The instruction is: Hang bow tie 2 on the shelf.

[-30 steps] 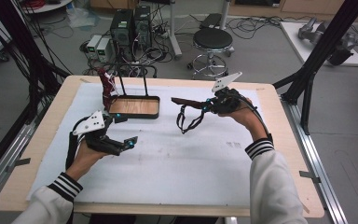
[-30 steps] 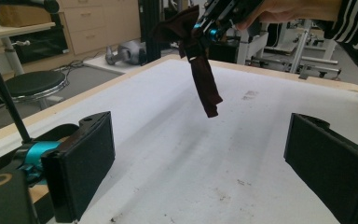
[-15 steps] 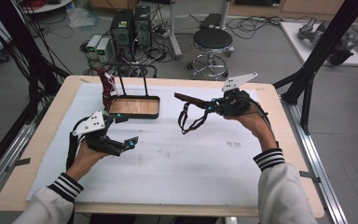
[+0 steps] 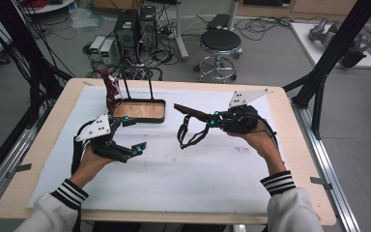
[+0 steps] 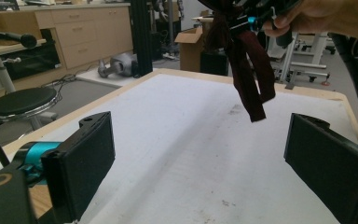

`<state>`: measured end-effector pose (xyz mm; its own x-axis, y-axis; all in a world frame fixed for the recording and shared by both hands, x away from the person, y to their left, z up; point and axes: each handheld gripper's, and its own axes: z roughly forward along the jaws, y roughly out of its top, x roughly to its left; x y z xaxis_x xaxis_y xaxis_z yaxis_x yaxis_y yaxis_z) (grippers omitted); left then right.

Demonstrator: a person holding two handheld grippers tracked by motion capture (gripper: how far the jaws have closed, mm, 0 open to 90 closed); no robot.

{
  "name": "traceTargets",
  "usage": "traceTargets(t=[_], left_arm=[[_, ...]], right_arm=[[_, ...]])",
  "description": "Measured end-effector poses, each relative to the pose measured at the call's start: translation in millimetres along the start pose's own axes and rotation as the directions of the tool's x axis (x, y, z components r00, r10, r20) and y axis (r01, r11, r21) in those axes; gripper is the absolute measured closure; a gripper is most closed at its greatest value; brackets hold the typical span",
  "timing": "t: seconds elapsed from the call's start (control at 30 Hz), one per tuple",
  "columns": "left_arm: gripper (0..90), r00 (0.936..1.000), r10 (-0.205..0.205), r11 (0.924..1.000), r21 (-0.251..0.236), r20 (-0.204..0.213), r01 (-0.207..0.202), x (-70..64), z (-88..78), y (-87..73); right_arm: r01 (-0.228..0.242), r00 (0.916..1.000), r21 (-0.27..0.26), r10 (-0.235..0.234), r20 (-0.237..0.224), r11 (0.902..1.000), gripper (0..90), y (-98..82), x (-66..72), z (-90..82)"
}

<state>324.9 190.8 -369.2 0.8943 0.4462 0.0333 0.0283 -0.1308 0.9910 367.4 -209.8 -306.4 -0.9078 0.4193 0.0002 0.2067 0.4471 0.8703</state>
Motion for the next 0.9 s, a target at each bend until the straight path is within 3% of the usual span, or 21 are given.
traceTargets(t=[0.07,0.37,0.9], left_arm=[[9.0,1.0000,0.002,1.0000,-0.002,0.002,-0.002,-0.9,0.3,0.7],[9.0,0.9997,0.001,0.9998,-0.018,0.025,0.000,-4.3,2.3,4.9],[9.0,0.9980,0.014,0.9995,-0.030,0.062,-0.012,-10.2,8.3,12.0]], right_arm=[[0.015,0.9999,0.000,-0.015,0.003,0.9999,83.7,-2.1,4.6,0.2],[-0.012,0.9995,-0.075,0.010,-0.030,0.9971,83.7,-13.3,20.5,6.2],[-0.038,0.9927,-0.103,0.025,-0.117,0.9940,83.0,-31.2,37.6,38.2]])
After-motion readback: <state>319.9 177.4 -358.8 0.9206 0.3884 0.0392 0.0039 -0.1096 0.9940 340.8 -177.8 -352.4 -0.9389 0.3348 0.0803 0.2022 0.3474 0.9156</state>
